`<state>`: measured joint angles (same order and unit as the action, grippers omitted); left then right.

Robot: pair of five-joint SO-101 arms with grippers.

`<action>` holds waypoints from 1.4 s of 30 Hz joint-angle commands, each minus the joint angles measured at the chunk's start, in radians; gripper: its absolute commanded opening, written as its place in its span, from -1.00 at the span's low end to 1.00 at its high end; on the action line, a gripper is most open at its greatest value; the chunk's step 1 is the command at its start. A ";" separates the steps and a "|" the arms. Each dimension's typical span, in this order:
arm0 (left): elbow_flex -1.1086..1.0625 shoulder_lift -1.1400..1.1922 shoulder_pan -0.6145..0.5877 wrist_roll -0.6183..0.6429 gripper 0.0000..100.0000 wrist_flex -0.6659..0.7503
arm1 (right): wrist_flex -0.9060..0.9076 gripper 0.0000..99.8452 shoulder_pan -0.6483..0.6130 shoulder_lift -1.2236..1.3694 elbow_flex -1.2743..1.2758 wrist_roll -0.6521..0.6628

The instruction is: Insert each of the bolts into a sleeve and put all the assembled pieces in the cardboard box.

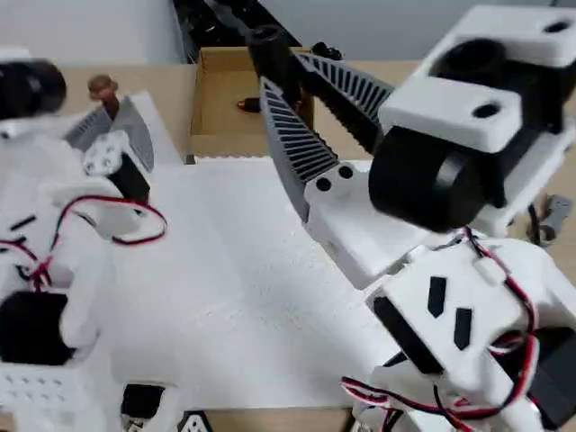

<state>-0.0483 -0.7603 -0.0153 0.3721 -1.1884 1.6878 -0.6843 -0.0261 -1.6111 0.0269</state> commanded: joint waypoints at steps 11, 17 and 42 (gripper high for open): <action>0.137 0.068 0.008 0.012 -0.90 -0.054 | 0.007 -1.00 0.031 -0.237 0.471 -0.209; 0.137 0.068 0.008 0.012 -0.90 -0.054 | -0.022 -0.99 0.035 -0.526 0.941 -0.213; 0.137 0.074 0.219 -0.031 -0.90 -0.095 | -1.661 -0.99 0.036 -1.461 2.961 0.029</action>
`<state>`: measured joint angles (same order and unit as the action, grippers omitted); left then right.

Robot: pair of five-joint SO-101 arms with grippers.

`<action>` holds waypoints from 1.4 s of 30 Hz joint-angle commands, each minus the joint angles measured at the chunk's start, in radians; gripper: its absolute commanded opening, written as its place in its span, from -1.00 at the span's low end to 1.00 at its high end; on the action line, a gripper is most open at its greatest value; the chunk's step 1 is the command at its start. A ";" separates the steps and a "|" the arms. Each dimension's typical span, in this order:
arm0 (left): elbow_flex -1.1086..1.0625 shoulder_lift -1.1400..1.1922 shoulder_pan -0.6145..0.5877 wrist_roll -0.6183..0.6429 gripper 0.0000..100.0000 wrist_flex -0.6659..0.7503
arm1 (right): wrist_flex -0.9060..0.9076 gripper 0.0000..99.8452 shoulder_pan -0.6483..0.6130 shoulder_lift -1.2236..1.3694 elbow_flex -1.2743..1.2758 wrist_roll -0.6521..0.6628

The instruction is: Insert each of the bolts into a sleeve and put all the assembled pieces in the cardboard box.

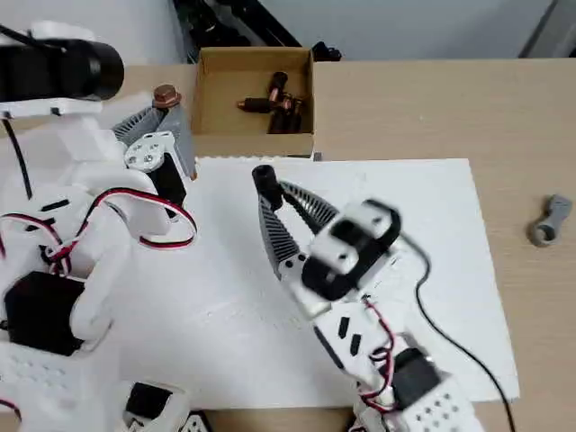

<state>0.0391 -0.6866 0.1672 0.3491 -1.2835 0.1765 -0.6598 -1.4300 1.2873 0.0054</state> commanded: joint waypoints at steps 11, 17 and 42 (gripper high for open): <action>0.056 0.000 0.253 0.000 -0.90 -0.008 | -0.332 -0.99 0.013 -0.225 0.278 0.137; 0.165 0.002 0.262 0.063 -0.90 0.002 | -0.332 -0.99 0.013 -0.334 0.376 0.137; 0.386 0.212 0.339 0.060 -0.99 -0.100 | -0.331 -0.99 0.130 -0.361 0.396 -0.031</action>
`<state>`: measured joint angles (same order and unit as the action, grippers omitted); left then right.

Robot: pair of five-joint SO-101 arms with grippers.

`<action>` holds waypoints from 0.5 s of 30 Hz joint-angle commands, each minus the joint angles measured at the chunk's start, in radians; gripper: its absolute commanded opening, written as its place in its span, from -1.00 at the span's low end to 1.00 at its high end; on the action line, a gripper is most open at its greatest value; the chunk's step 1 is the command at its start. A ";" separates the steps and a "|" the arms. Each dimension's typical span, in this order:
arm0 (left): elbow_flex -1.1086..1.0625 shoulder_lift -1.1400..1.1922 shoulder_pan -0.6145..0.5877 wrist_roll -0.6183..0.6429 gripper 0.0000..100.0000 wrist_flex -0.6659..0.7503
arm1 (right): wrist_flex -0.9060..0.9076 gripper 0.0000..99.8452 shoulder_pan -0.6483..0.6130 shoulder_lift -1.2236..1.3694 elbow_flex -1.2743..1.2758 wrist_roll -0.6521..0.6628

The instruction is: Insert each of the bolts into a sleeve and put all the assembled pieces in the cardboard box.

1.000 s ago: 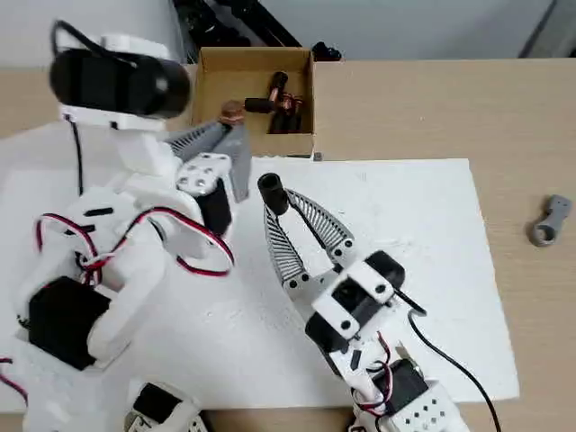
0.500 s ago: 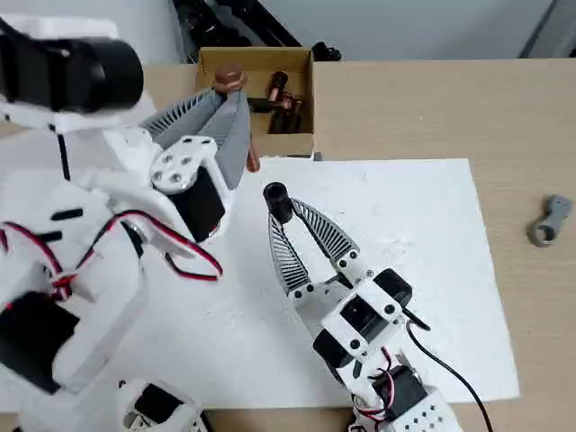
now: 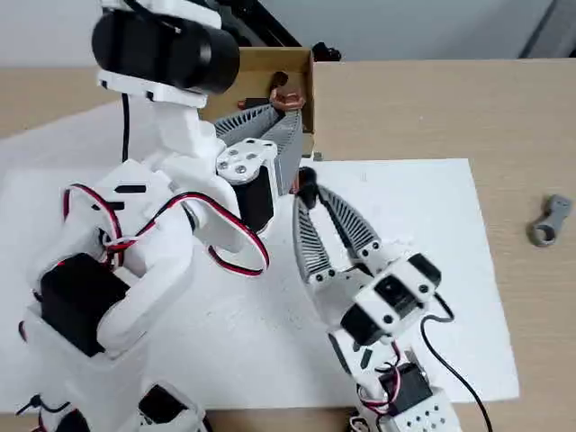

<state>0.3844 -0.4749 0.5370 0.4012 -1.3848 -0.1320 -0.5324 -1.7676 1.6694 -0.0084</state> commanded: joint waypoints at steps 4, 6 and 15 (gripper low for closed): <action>0.041 0.002 -0.054 0.038 -0.99 0.031 | 0.010 -0.99 -0.045 -0.025 0.014 -0.017; 0.033 0.003 -0.057 0.046 -0.99 0.049 | 0.021 -0.99 -0.058 -0.025 0.014 -0.017; -0.105 0.002 -0.049 0.072 -0.99 0.117 | 0.021 -0.99 -0.062 -0.025 0.014 -0.018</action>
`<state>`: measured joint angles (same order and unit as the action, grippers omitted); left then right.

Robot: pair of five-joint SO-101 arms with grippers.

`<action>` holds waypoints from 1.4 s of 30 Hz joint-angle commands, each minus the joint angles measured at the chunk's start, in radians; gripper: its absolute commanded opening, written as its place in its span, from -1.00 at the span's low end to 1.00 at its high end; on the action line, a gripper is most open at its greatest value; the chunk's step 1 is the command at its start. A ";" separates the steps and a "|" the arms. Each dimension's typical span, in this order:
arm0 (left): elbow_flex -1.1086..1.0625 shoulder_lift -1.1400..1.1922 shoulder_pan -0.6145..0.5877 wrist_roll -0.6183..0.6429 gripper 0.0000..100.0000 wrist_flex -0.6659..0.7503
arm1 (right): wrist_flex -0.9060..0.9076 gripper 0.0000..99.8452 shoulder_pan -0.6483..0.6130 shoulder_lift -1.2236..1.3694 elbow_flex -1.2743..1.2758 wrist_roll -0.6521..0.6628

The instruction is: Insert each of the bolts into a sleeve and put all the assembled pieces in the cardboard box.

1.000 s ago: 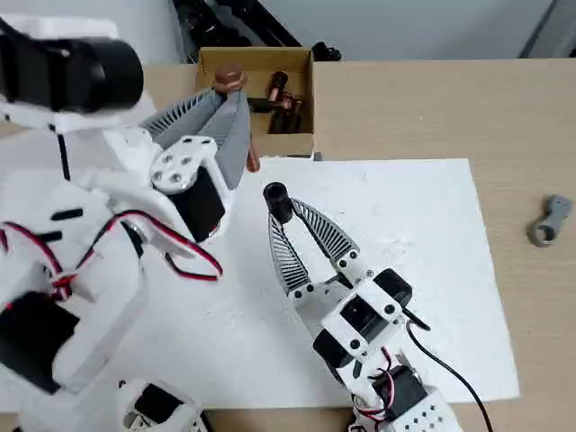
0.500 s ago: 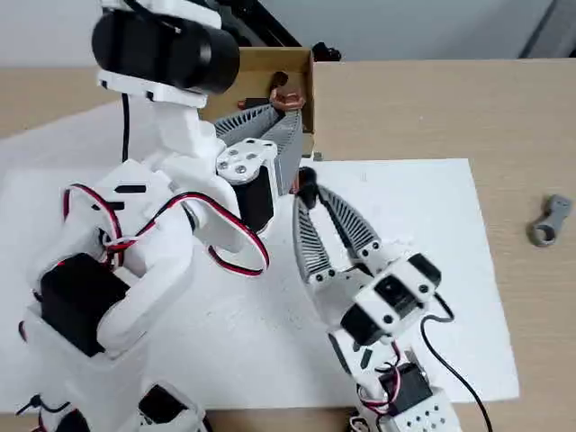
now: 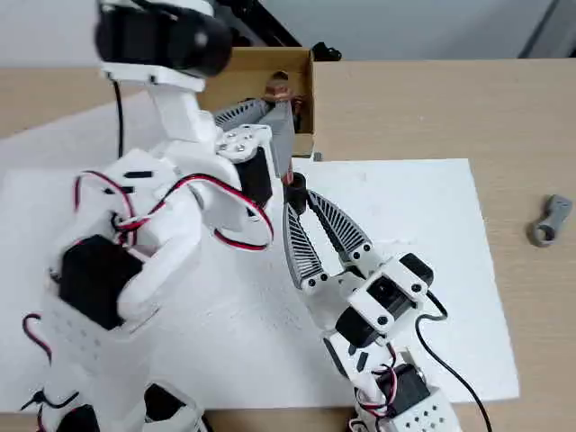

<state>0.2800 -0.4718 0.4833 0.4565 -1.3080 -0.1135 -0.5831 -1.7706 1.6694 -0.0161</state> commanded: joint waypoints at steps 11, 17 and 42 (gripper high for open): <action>-0.008 0.000 0.005 0.023 -0.99 0.040 | 0.018 -0.99 -0.012 -0.022 0.014 -0.055; -0.033 0.000 0.005 0.021 -0.99 0.054 | 0.056 -0.99 -0.012 -0.030 0.014 -0.077; -0.153 -0.009 0.086 -0.015 -0.99 0.026 | 0.051 -0.99 -0.008 -0.030 0.011 -0.089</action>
<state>0.1250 -0.4703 0.5140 0.4488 -1.2390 -0.0568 -0.5877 -1.7783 1.6694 -0.0944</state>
